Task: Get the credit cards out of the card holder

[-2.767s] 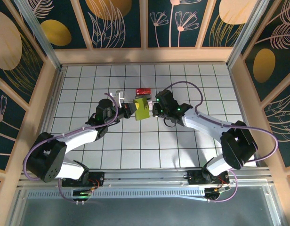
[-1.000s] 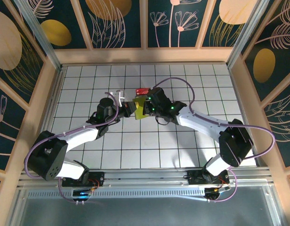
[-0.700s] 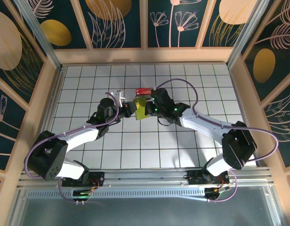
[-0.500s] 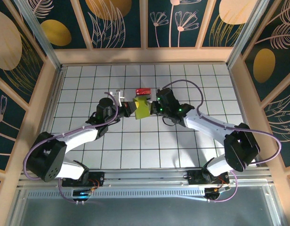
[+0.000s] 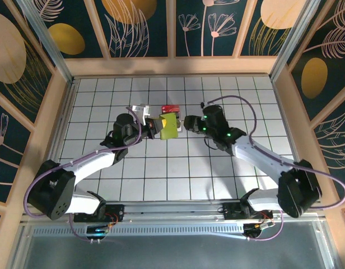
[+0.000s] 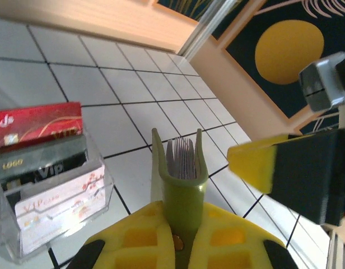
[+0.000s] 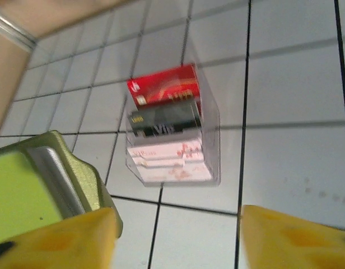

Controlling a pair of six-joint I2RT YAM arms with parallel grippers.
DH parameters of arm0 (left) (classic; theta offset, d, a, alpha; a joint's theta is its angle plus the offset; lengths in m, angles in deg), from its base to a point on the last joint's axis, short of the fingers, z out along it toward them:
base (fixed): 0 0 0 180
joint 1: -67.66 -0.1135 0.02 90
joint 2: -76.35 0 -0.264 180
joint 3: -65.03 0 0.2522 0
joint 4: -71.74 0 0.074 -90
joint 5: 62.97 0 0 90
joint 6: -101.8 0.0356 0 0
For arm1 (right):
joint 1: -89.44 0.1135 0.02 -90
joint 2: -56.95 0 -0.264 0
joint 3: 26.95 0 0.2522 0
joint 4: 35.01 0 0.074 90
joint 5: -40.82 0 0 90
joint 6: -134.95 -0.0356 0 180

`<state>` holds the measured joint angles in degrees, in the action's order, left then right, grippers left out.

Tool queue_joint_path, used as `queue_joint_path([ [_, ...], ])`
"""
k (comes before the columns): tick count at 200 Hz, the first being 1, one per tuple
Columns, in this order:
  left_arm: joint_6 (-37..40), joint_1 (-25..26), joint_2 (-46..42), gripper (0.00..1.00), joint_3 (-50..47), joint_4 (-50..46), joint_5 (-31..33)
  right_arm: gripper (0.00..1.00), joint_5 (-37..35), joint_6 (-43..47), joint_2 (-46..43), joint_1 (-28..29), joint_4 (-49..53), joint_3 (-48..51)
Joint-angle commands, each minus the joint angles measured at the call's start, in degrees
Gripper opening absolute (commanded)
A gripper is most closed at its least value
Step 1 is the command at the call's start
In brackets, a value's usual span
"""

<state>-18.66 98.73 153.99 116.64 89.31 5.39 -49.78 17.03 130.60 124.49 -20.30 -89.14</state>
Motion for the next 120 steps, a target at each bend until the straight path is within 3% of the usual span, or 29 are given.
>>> queue_joint_path([
  [1,8.1,-0.5,-1.1,0.0,4.0,0.3,-5.2,0.78,7.9,4.7,-5.3,-2.4,-12.0,3.2],
  [36,12.3,-1.4,0.2,0.0,7.3,1.7,-14.7,0.99,20.2,9.8,-9.5,-3.4,-18.8,6.3],
  [65,13.2,-2.7,-0.6,0.0,7.1,5.6,-19.2,0.99,26.0,13.0,-10.2,-5.7,-17.1,6.0],
  [92,11.5,-4.4,-1.3,0.0,7.0,7.7,-23.0,0.99,27.1,13.8,-12.1,-6.9,-16.5,7.0],
  [120,10.3,-5.1,-1.9,0.0,6.5,8.1,-24.7,0.91,30.3,12.9,-13.0,-8.2,-17.8,8.3],
])
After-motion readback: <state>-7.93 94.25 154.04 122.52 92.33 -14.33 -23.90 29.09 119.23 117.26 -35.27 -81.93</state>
